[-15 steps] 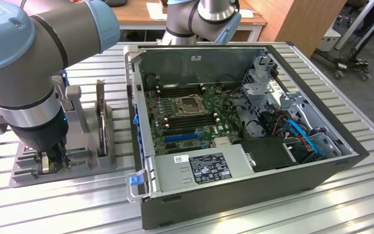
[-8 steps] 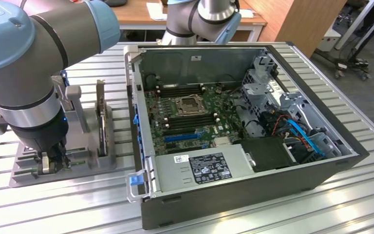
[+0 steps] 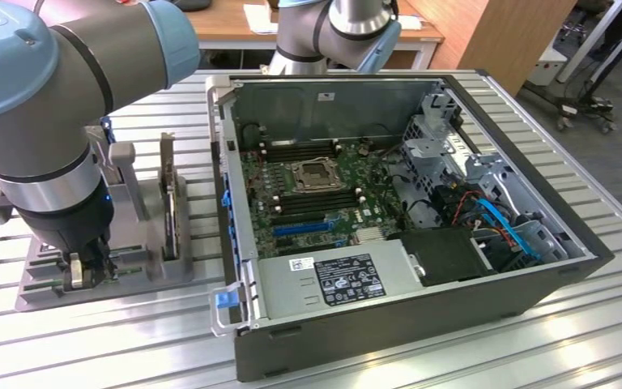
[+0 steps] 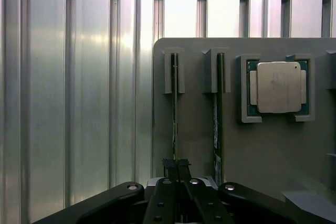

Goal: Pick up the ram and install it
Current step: 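Pick up the ram and move it above insertion slot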

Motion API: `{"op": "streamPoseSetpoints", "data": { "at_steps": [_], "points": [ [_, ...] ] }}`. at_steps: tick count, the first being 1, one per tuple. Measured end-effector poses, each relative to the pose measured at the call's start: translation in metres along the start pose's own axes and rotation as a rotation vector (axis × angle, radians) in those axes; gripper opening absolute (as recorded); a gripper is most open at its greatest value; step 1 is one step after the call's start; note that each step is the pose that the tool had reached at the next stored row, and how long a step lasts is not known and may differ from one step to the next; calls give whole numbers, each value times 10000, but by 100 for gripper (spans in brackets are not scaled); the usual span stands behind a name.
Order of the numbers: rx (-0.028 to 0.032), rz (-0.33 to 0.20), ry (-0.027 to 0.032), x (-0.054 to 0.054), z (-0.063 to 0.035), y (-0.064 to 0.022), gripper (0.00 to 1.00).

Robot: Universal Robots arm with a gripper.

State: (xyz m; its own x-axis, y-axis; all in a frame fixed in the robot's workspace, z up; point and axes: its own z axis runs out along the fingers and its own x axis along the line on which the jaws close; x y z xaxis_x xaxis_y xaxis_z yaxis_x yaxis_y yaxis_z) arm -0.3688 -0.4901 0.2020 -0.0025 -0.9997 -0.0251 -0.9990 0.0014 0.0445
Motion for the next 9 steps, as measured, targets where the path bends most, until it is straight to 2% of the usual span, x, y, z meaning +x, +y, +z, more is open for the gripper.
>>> {"op": "streamPoseSetpoints", "data": {
  "at_steps": [9],
  "points": [
    [-2, -63, 3, 0, 0, 0, 11]
  ]
}}
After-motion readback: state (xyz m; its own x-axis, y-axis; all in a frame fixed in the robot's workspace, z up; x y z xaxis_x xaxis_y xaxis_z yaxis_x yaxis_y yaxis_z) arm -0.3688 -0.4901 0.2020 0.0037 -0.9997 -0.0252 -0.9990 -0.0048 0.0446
